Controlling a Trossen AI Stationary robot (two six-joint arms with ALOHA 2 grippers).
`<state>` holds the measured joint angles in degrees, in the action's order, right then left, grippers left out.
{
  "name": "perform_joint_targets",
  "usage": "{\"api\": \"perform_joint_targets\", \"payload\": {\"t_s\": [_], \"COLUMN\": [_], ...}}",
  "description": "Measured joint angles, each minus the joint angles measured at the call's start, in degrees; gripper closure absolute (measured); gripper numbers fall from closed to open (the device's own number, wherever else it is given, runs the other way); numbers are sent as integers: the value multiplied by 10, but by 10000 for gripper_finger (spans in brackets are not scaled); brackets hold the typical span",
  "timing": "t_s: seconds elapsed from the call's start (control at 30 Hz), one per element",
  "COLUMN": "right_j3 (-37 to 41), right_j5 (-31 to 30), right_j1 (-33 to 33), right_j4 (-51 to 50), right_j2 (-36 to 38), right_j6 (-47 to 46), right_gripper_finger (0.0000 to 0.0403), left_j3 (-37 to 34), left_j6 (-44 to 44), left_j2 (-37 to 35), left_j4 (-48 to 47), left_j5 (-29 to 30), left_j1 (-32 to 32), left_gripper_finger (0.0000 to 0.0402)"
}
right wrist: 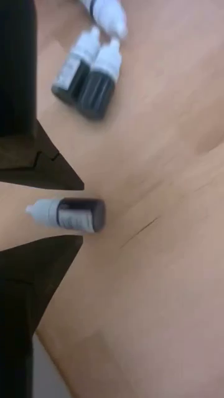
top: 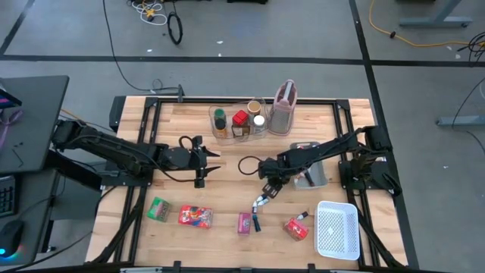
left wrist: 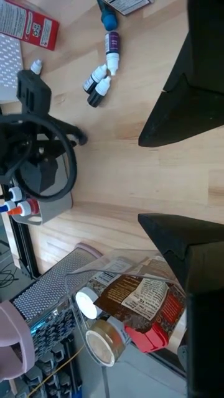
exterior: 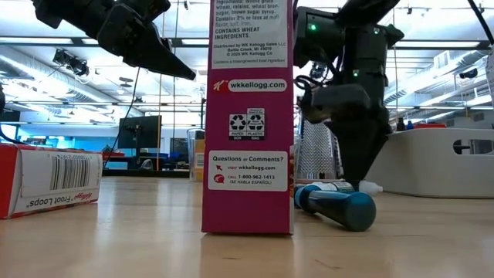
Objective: Pick & Place Kitchen Items
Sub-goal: Put the small red food coloring bottle into the gray bin
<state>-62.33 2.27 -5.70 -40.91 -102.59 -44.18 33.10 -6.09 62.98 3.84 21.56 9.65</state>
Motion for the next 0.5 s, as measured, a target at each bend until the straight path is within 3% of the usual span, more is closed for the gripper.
{"api": "perform_joint_targets", "payload": {"t_s": [0.3, 0.5], "right_j3": [-3, 14], "right_j5": [2, -2], "right_j1": [-2, -20], "right_j4": [5, 19], "right_j2": [1, 3], "right_j6": [31, 35], "right_gripper_finger": [222, 215], "left_j3": [0, 0], "left_j6": [8, 8], "left_j2": [0, 0], "left_j4": [-1, -1], "left_j5": [0, -2], "left_j1": [0, 0], "left_gripper_finger": [207, 207]}}
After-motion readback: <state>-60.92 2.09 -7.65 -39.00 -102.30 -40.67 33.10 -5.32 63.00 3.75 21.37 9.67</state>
